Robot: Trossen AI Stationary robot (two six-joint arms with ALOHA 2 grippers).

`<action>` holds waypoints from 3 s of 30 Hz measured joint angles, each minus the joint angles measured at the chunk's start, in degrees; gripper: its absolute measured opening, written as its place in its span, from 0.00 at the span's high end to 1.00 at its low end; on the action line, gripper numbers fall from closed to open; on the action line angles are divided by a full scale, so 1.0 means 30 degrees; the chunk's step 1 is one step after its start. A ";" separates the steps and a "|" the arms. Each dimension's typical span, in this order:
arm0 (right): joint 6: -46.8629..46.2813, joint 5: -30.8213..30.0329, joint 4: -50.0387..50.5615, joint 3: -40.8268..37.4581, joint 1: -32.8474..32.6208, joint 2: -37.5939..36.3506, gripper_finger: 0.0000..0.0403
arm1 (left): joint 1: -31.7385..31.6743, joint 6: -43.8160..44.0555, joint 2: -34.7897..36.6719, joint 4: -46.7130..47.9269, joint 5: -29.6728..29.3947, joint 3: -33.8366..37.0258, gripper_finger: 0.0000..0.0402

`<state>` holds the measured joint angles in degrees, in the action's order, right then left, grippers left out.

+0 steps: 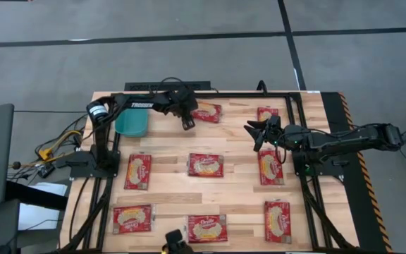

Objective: Sort popcorn bags into baskets
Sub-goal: Put the red popcorn bag in the blue bin

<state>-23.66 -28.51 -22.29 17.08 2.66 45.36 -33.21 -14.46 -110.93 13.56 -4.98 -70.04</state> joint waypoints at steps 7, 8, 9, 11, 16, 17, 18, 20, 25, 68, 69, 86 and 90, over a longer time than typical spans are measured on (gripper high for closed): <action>0.0020 0.0003 0.0007 0.0000 -0.0010 0.0000 0.60 | -0.0482 0.0245 -0.0787 0.0213 0.1410 -0.0003 0.97; -0.0047 0.0007 0.0012 0.0000 -0.0007 0.0000 0.61 | -0.0487 0.0237 -0.0822 0.0208 0.1413 -0.0011 0.98; -0.0109 0.0000 0.0074 0.0000 -0.0007 0.0000 0.61 | -0.0468 0.0141 -0.0828 0.0279 0.1407 -0.0015 0.98; -0.0243 0.0006 0.0088 0.0000 -0.0007 0.0000 0.62 | -0.0274 -0.0108 -0.0833 0.0386 0.1279 -0.0015 0.99; -0.0708 0.0007 0.0354 0.0000 -0.0015 0.0003 0.64 | 0.0497 -0.0719 -0.0228 0.0672 -0.0166 0.0029 1.00; -0.0913 0.0007 0.0351 0.0000 -0.0022 0.0000 0.65 | 0.0679 -0.0844 0.0009 0.0670 -0.0384 0.0029 1.00; -0.1112 0.0007 0.0382 0.0000 -0.0019 0.0000 0.65 | 0.0863 -0.0933 0.0235 0.0682 -0.0560 0.0029 1.00; -0.1476 0.0005 0.0489 0.0000 -0.0007 0.0005 0.67 | 0.1249 -0.1028 0.0639 0.0702 -0.0626 0.0029 1.00; -0.2356 0.0000 0.1110 0.0000 -0.0007 0.0007 0.70 | 0.2357 -0.1261 0.1401 0.0736 -0.0635 0.0029 1.00; -1.2549 0.0261 -0.1138 0.0428 0.2799 0.9891 0.30 | 0.5601 -0.1853 0.4273 -0.2441 -0.1944 0.0015 1.00; -1.2383 0.0712 -0.1090 0.0800 0.3345 1.0355 0.29 | 0.5393 -0.1426 0.4373 -0.2357 -0.1999 0.0015 1.00; -0.7014 0.6529 0.3912 1.0115 0.8567 1.8995 0.36 | 0.3311 0.0677 0.4522 -0.0552 -0.2031 0.0846 1.00; -0.6281 0.7505 0.5821 1.1991 0.8799 2.0431 0.39 | 0.2898 0.1119 0.4865 -0.1957 -0.1961 0.2587 0.93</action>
<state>-42.50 -6.00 -4.82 53.05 29.05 106.66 -24.52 -11.10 -96.33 7.69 -10.86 -62.28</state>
